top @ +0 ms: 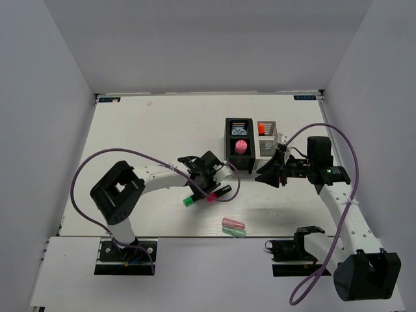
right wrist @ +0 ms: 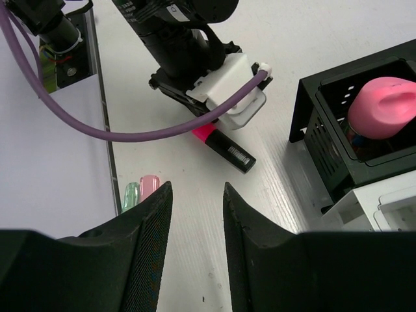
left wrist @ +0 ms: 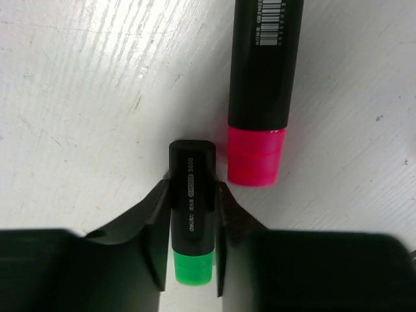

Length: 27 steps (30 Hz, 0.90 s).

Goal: Sort the stationery into containers
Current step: Grab a piece of stationery with the left arm, then place the stationery into the container

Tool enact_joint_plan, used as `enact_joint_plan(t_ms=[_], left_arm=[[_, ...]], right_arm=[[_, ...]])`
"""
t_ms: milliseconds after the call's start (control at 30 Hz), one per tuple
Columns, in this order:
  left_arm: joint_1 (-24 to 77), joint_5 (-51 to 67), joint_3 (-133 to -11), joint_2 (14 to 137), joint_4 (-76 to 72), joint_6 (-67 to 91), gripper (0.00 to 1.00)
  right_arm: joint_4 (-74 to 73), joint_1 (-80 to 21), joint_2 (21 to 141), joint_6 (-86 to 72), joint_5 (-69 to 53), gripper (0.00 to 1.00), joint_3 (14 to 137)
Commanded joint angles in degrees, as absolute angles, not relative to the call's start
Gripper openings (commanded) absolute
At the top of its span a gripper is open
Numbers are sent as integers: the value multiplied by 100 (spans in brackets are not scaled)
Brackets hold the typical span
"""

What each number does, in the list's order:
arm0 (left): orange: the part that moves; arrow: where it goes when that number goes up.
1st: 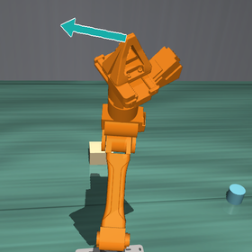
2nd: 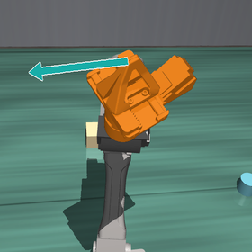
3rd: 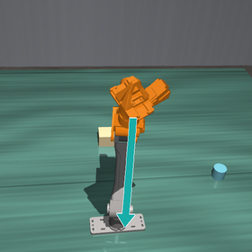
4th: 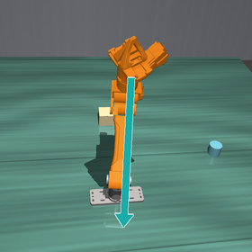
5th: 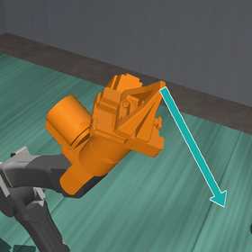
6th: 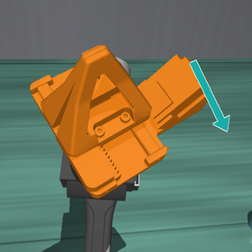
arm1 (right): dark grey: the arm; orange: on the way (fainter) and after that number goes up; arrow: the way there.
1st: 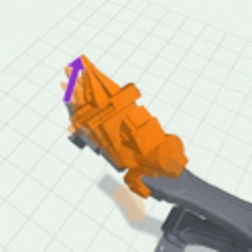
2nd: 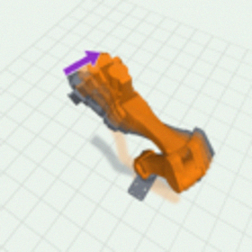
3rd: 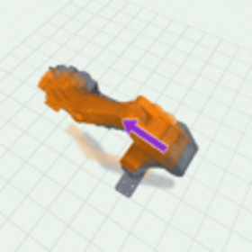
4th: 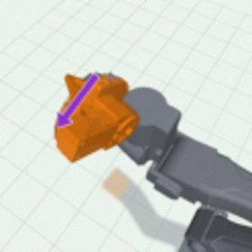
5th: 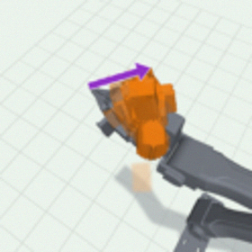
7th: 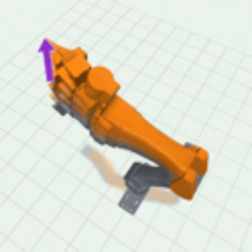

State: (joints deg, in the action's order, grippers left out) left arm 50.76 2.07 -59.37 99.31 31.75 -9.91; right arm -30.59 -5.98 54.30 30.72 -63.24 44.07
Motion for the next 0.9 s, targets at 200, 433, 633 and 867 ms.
enact_joint_plan(t_ms=[200, 433, 633, 867], left_arm=[[5115, 228, -5661, 9441, 3410, -739, 1], [5265, 114, -6993, 8121, 3614, -237, 1], [5273, 149, -7813, 8498, 1527, -299, 1], [5256, 202, -8821, 9939, -1058, -44, 1]], right_arm=[[-3234, -492, 5317, 3217, -6478, 41, 4377], [-3078, -501, 5370, 3096, -5266, 0, 4290], [-2083, -483, 5177, 1925, -3088, 48, 4324], [-1591, -325, 5001, 1249, -1081, 0, 4175]])
